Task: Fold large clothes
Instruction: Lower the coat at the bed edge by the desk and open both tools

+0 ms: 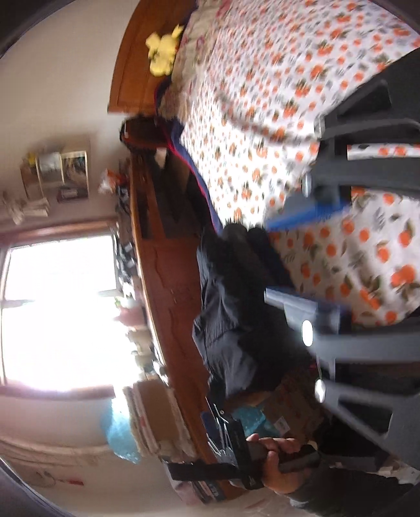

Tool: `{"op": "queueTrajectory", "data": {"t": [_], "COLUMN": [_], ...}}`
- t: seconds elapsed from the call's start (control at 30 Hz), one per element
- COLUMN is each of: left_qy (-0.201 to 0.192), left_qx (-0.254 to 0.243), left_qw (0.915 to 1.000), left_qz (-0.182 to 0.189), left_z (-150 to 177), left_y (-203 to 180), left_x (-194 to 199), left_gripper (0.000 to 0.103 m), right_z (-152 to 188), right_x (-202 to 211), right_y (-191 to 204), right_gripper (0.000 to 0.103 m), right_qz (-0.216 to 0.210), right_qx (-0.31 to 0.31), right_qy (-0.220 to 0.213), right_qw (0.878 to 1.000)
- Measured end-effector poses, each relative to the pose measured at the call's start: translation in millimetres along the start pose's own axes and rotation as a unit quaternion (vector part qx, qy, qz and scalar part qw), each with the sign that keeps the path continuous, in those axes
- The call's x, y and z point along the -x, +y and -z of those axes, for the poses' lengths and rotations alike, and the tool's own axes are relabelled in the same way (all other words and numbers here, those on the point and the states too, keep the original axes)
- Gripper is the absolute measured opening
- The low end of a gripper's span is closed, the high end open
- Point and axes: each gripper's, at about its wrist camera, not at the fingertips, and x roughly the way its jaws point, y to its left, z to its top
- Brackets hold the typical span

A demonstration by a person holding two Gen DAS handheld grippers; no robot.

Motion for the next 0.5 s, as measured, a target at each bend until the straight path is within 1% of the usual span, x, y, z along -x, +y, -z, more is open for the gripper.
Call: {"op": "queueTrajectory", "data": {"t": [0.03, 0.07, 0.13, 0.17, 0.37, 0.5], "left_qy": [0.001, 0.004, 0.009, 0.010, 0.017, 0.020], "left_qx": [0.001, 0.002, -0.003, -0.007, -0.036, -0.069], "left_qw": [1.0000, 0.9997, 0.9991, 0.9985, 0.9919, 0.9876], "left_qz": [0.010, 0.023, 0.041, 0.054, 0.120, 0.139], "left_z": [1.1, 2.8, 6.9, 9.4, 30.9, 45.6], "left_y": [-10.2, -25.9, -50.3, -67.2, -163.5, -226.5], "left_x": [1.2, 3.2, 5.1, 7.2, 22.7, 38.9], "left_gripper": [0.101, 0.101, 0.101, 0.101, 0.101, 0.101], "right_z": [2.7, 7.1, 20.0, 25.3, 66.8, 90.6], "right_x": [8.5, 20.6, 49.3, 60.9, 136.9, 177.8], "right_y": [-3.6, -8.3, -19.2, -23.3, -52.3, -66.3], "right_gripper": [0.076, 0.087, 0.095, 0.096, 0.096, 0.096], "right_qz": [0.008, 0.019, 0.051, 0.064, 0.124, 0.162], "right_qx": [-0.003, -0.006, -0.012, -0.015, -0.052, -0.075], "right_qy": [-0.006, -0.014, -0.030, -0.035, -0.053, -0.065], "right_qw": [1.000, 1.000, 0.998, 0.997, 0.990, 0.982]}}
